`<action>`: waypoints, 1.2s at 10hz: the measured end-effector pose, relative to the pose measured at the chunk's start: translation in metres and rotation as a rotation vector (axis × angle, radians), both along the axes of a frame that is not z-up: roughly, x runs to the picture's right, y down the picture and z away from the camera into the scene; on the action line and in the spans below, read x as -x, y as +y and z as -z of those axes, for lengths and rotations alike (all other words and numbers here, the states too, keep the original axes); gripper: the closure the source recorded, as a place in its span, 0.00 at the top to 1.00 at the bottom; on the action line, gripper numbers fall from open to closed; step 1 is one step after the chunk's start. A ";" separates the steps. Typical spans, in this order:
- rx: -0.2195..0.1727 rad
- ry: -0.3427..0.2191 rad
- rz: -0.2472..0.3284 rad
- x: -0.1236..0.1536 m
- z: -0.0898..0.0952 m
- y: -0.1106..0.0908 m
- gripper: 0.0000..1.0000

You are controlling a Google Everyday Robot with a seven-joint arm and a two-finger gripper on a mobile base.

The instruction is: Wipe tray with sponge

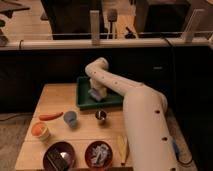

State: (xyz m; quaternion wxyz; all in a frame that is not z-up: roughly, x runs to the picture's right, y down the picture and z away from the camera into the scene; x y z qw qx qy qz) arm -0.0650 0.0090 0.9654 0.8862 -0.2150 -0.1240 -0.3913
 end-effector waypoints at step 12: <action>0.034 -0.064 0.030 -0.011 0.032 0.051 0.68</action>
